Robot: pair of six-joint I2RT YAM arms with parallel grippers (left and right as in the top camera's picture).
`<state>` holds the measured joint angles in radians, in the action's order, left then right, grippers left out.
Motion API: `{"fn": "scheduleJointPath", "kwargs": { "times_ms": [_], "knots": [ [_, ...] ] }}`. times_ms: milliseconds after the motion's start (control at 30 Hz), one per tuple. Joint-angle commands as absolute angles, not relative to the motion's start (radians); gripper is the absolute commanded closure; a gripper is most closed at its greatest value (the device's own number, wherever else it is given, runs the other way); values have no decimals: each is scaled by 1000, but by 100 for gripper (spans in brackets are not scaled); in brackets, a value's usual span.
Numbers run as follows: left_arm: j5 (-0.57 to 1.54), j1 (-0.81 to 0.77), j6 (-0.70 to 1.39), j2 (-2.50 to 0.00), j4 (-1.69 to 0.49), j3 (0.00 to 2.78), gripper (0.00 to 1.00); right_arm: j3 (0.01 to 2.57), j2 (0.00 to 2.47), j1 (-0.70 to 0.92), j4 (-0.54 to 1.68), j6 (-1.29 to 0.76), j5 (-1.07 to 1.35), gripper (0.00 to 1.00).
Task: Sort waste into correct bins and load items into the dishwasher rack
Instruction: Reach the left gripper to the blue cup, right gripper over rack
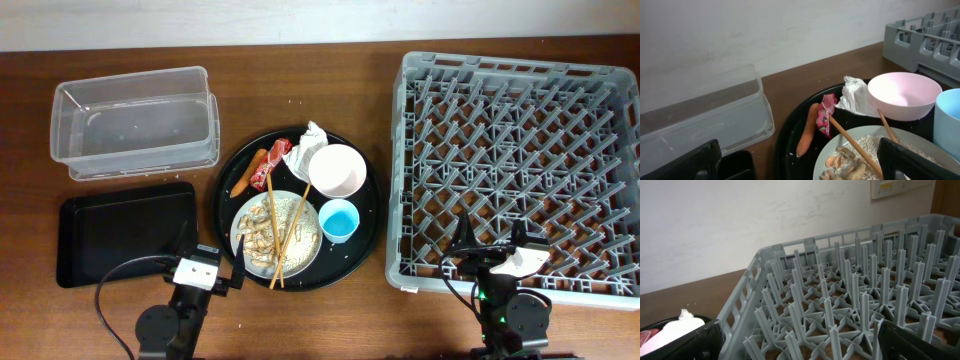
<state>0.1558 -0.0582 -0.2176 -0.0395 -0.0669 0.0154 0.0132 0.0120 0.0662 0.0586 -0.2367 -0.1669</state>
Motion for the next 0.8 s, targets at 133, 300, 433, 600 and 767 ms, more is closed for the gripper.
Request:
{"fn": "scheduleJointPath", "kwargs": {
  "times_ms": [133,300,433,600,767],
  "knots": [
    [112,-58,-241,-42,-44,9,1,6,8,72,46,-244,-162,2],
    [198,-58,-169,-42,199,15,1,46,9,72,-102,-244,170,2],
    [186,-58,-147,-89,112,190,1,291,82,72,133,-242,132,2],
    [197,-58,-147,-521,-349,737,1,950,596,72,741,-240,57,2],
    [345,-58,-146,-1109,-884,1431,1,1615,1097,72,1207,-243,204,2]
  ]
}}
